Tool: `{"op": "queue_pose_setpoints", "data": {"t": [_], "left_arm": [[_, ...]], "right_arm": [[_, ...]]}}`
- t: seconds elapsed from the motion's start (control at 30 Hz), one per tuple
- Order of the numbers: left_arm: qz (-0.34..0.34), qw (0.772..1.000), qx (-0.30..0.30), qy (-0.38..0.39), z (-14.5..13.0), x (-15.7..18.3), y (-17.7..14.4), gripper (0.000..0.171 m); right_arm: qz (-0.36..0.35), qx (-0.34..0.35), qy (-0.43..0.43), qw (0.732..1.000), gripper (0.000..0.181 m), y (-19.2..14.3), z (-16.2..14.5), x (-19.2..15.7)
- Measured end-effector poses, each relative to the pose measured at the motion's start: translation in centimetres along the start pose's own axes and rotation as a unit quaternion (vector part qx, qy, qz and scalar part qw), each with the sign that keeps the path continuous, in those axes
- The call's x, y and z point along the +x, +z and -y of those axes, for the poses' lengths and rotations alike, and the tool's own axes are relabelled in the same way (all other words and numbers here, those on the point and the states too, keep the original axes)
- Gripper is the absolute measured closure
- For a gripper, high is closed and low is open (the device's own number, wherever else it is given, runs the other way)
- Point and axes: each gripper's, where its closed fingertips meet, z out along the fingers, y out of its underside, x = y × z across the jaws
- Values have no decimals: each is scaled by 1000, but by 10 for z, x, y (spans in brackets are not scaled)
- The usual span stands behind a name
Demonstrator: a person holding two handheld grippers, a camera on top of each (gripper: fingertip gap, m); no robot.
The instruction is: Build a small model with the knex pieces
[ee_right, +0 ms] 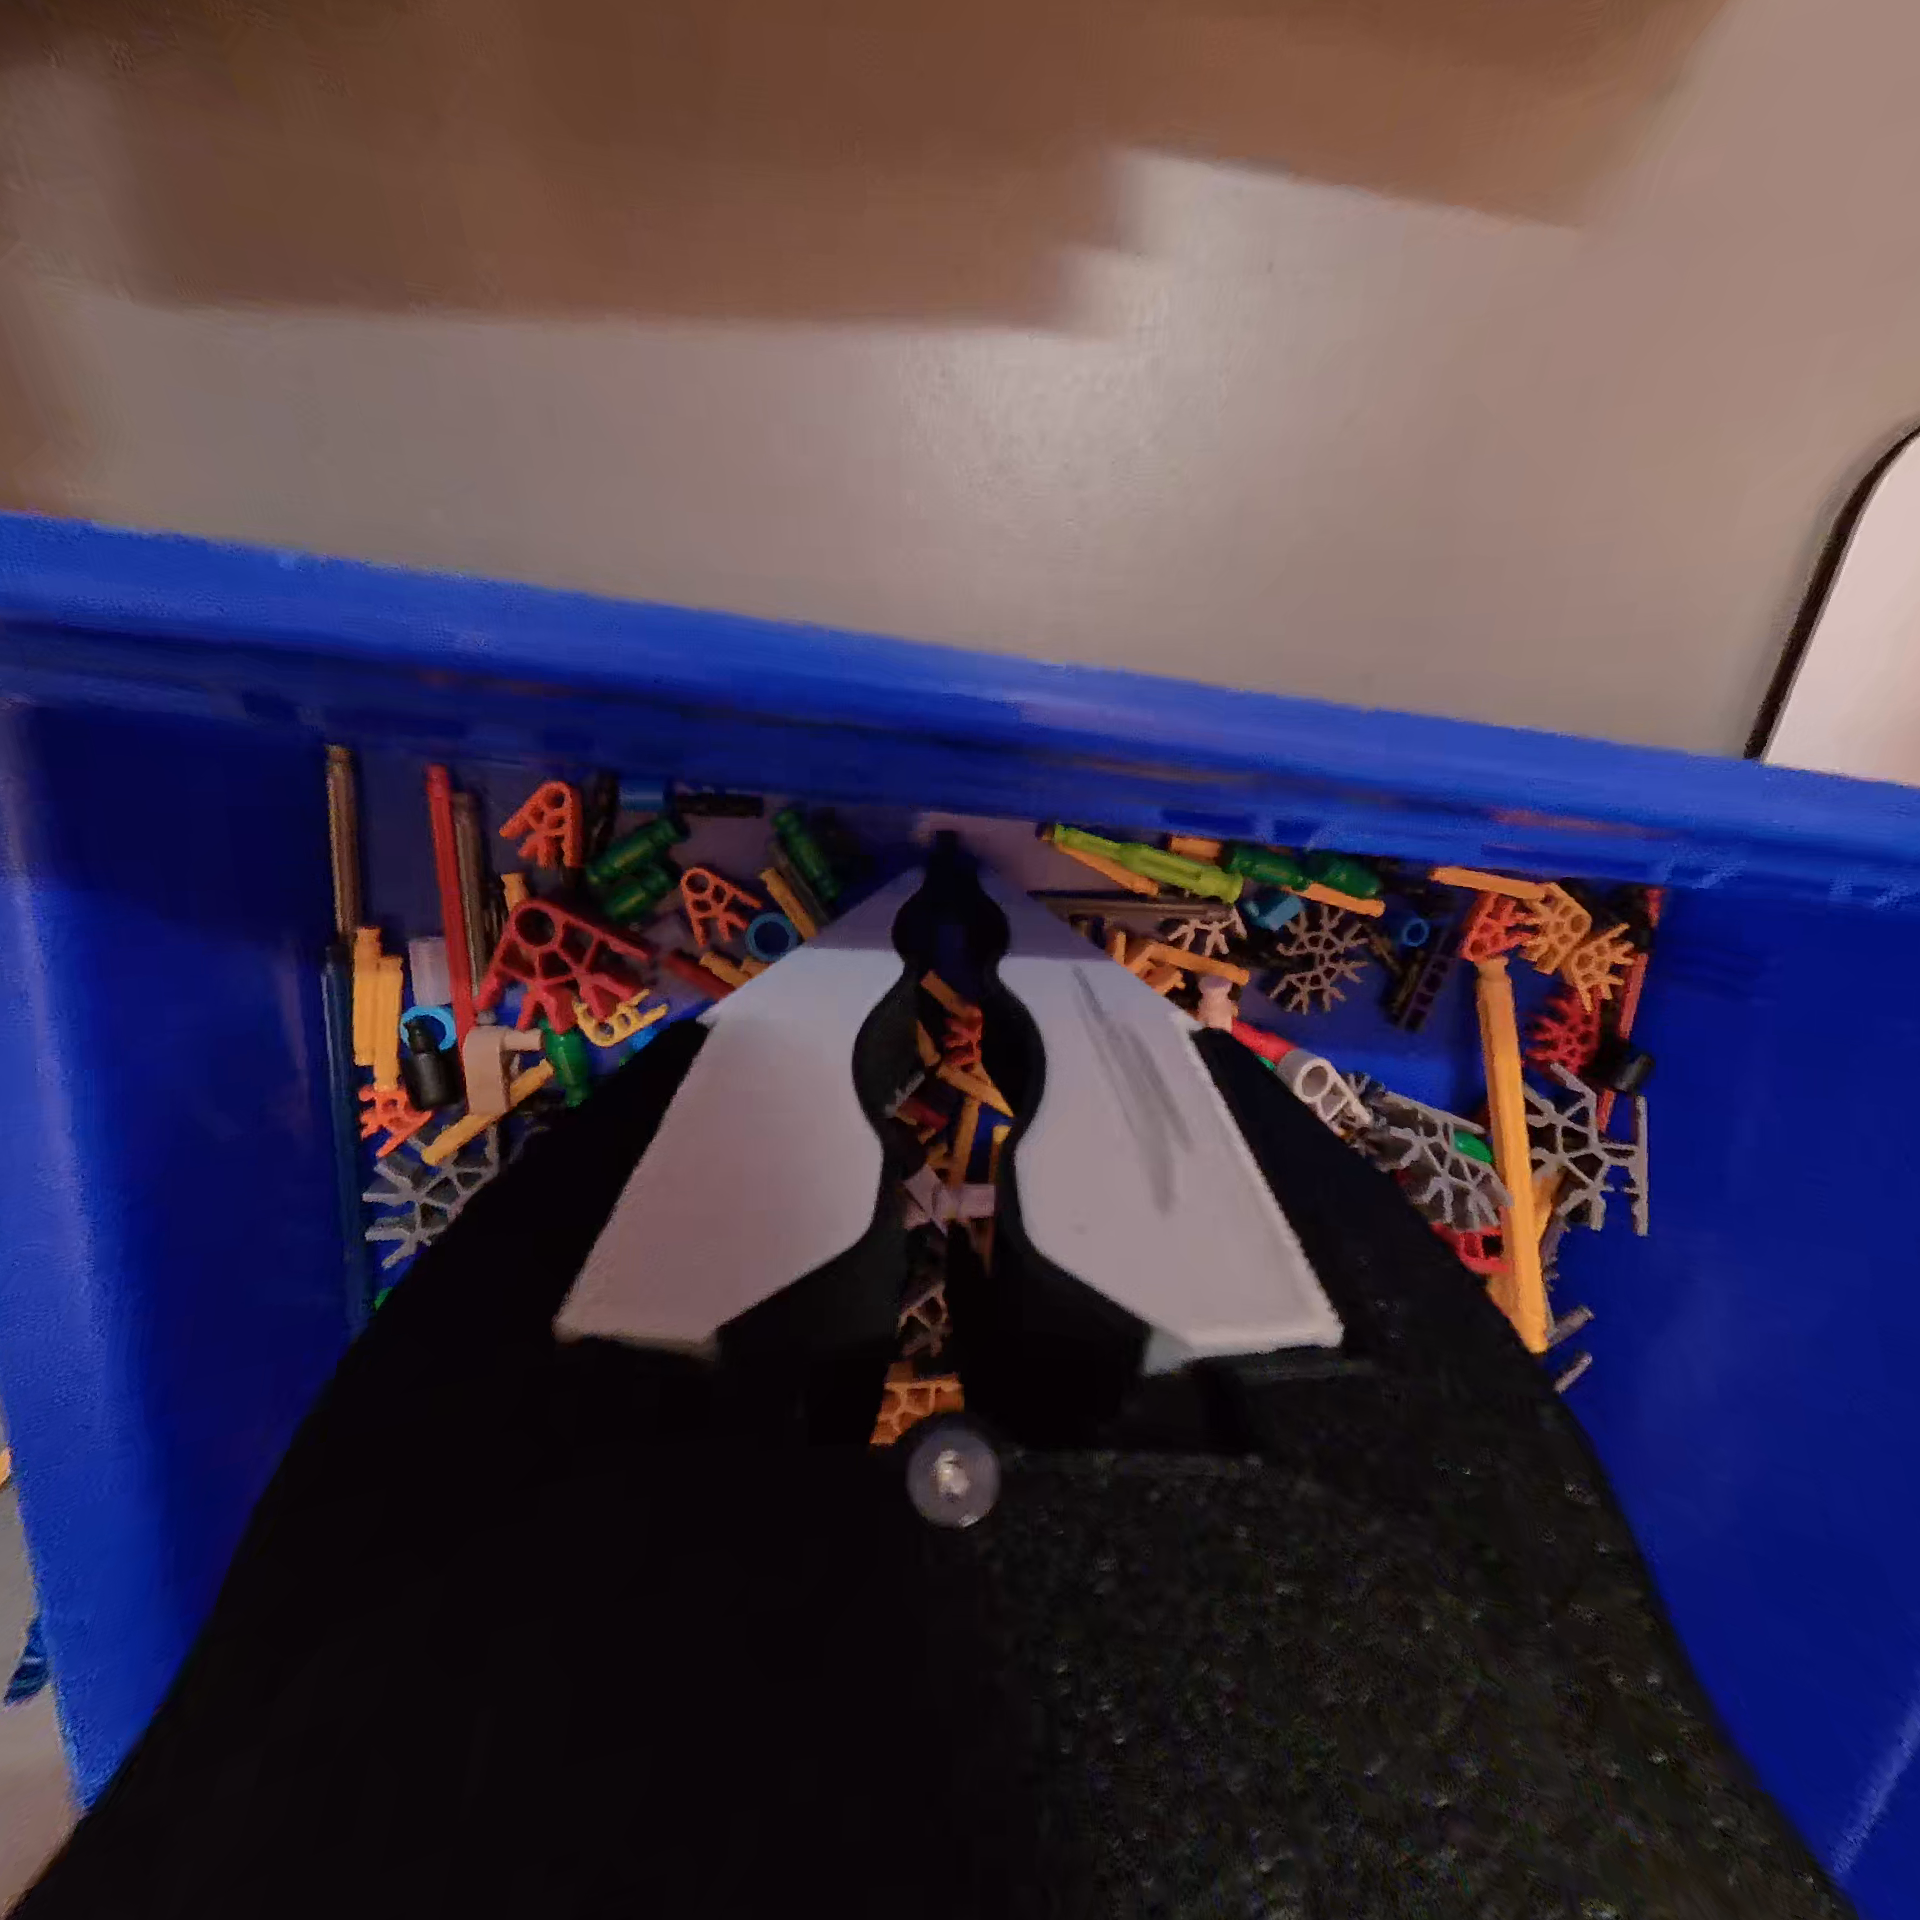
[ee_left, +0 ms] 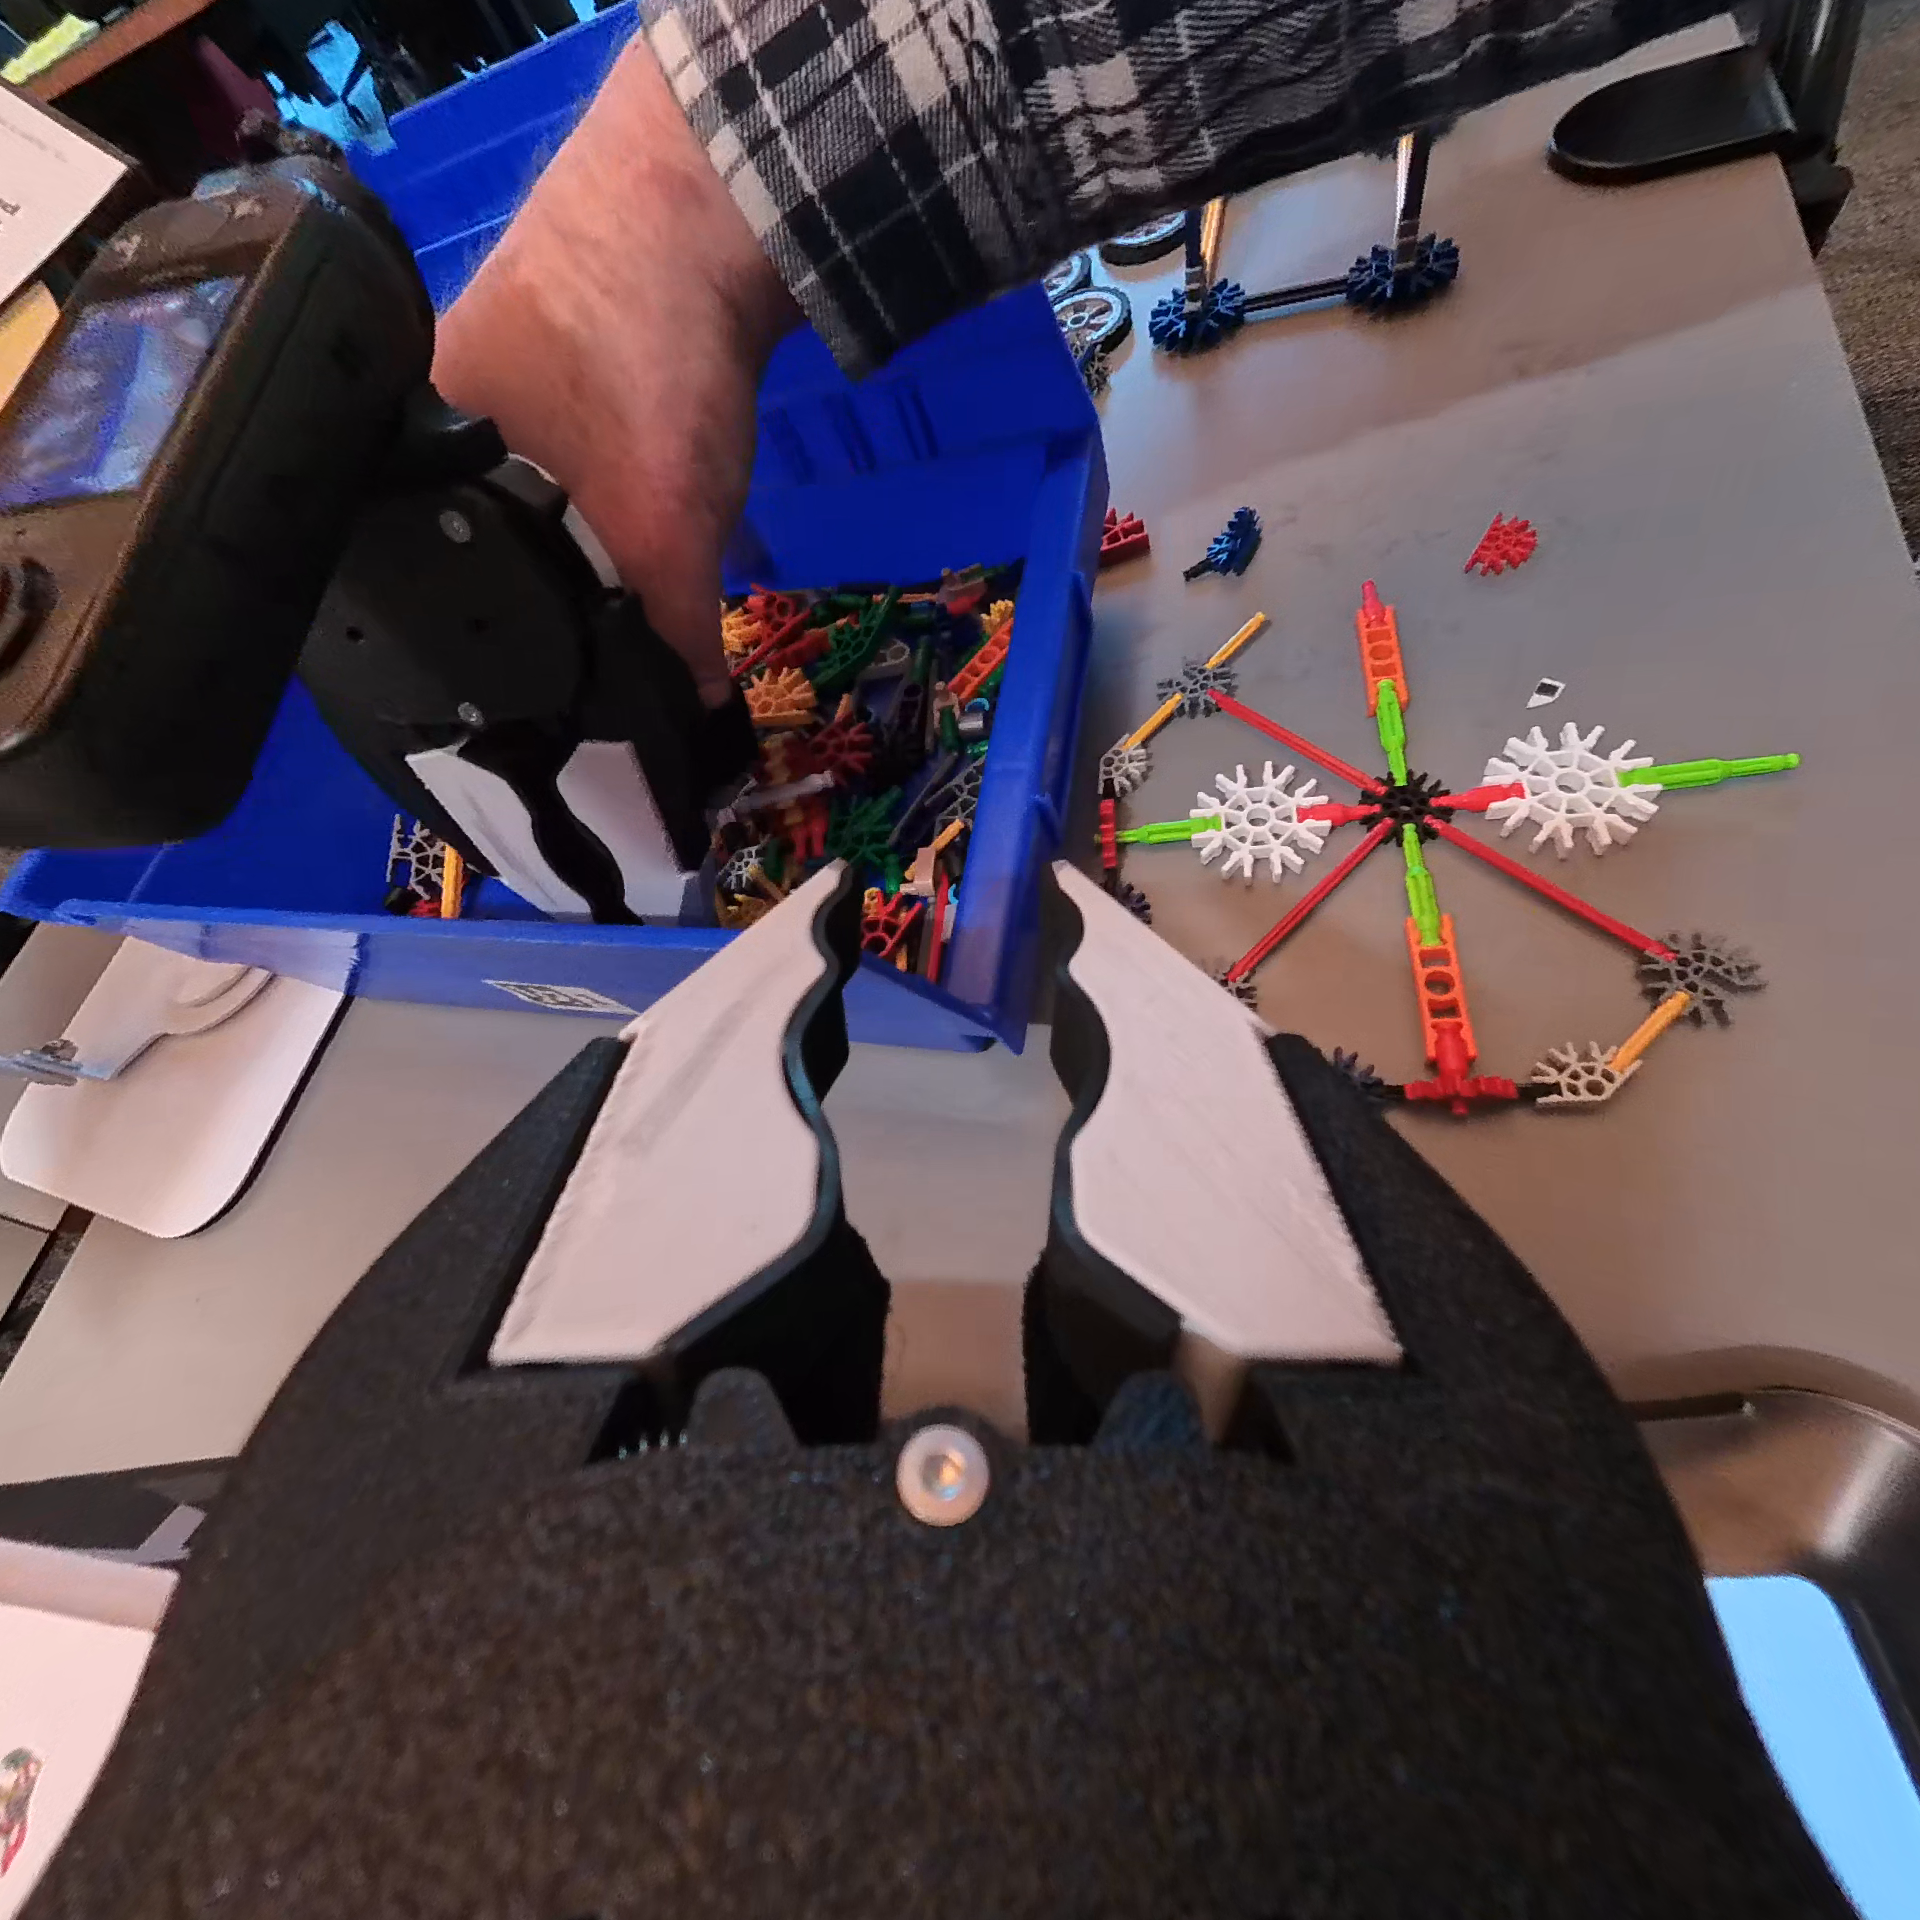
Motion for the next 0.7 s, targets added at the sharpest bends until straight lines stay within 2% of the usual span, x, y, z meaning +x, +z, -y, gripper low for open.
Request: {"op": "queue_pose_setpoints", "data": {"t": [0.2,0.37,0.53,0.7], "left_arm": [[4,1000,4,-1,1,-3,-4,139],[10,1000,10,-5,3,-7,-8,138],[15,999,25,-14,8,-11,-14,138],[20,999,28,-10,10,-11,-16,138]], "right_arm": [[4,9,53,999,181,-10,-2,2],[-39,11,90,995,181,-54,-1,1],[-67,48,126,989,181,-104,7,-19],[-72,80,135,985,180,-135,11,-59]]}}
